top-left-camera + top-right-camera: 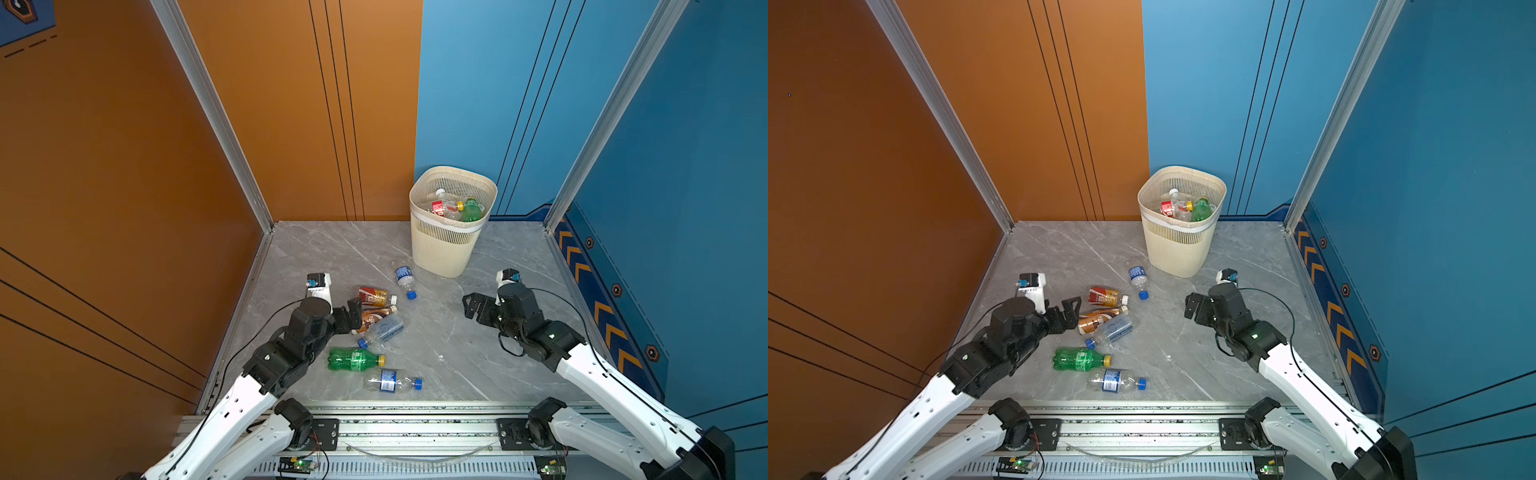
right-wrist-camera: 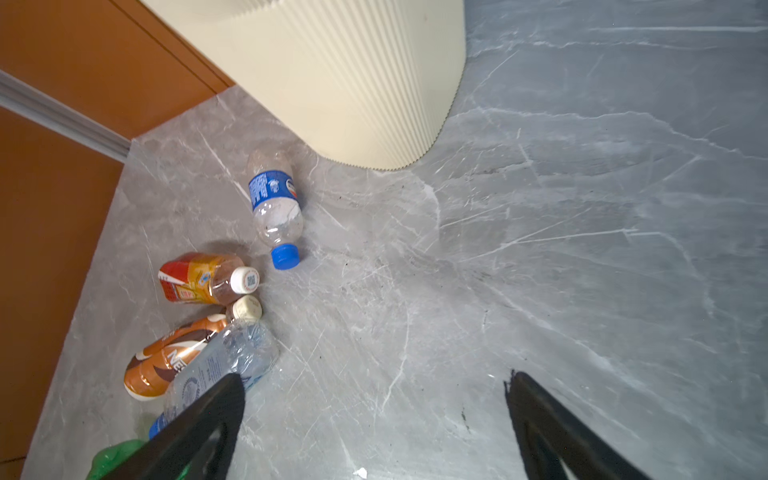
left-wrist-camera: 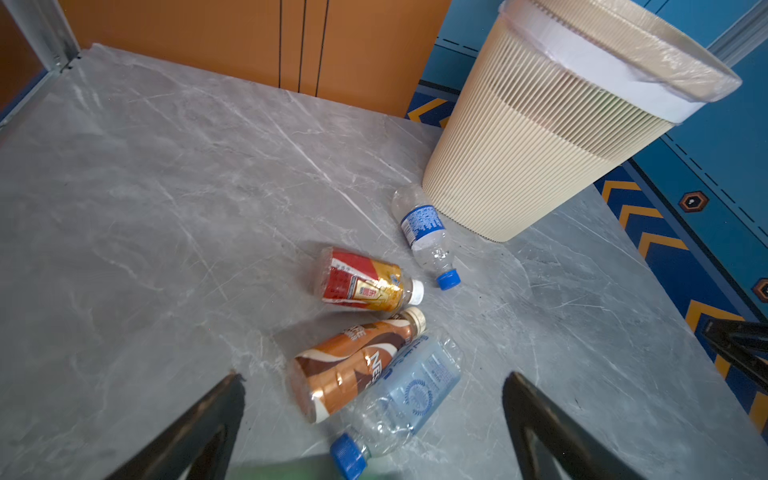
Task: Put the plastic bottles in the bin
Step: 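Withdraw the left gripper while the right gripper reaches toward the clear blue-labelled bottle, then lower the right gripper onto the clear blue-labelled bottle beside the basket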
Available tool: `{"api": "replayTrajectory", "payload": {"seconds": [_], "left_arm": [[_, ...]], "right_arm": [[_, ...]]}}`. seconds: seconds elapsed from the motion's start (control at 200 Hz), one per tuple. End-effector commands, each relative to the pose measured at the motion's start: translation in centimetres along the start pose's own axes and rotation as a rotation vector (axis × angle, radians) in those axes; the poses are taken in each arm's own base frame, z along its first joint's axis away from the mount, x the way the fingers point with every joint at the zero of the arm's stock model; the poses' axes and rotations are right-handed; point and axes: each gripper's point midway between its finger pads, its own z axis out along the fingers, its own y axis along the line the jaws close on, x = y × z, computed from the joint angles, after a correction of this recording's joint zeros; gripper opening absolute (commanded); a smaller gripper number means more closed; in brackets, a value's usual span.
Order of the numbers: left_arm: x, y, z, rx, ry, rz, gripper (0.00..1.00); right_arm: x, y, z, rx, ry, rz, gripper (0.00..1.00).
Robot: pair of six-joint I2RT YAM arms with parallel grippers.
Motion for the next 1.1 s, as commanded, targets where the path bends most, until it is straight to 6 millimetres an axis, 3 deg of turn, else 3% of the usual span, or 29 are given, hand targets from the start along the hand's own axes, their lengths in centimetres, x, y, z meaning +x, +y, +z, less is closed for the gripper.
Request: {"api": "replayTrajectory", "payload": {"seconds": [0.0,0.23,0.391,0.591,0.846,0.956,1.096], "left_arm": [[1.8,2.8,-0.7,-0.086,0.012,-0.056,0.98],[3.3,4.8,-1.3,-0.133,0.018,-0.093,0.98],[4.0,5.4,-1.5,-0.146,0.031,-0.111,0.98],[4.6,6.2,-1.8,-0.163,0.033,-0.139,0.98],[4.6,7.0,-2.4,-0.177,0.019,-0.160,0.98],[4.6,7.2,-2.6,-0.184,0.017,-0.162,0.98],[4.5,7.4,-2.7,-0.188,0.014,-0.169,0.98]], "right_arm": [[-0.8,2.4,0.7,0.005,-0.028,-0.033,1.00],[0.7,7.6,4.0,-0.017,0.029,-0.175,1.00],[0.6,10.8,7.5,-0.043,0.064,-0.248,1.00],[0.4,13.5,12.8,-0.033,0.118,-0.338,0.99],[0.6,14.0,18.5,0.007,0.184,-0.378,0.90],[0.3,13.6,20.0,0.023,0.190,-0.370,0.83],[0.6,13.7,21.1,0.022,0.207,-0.374,0.86]]}}
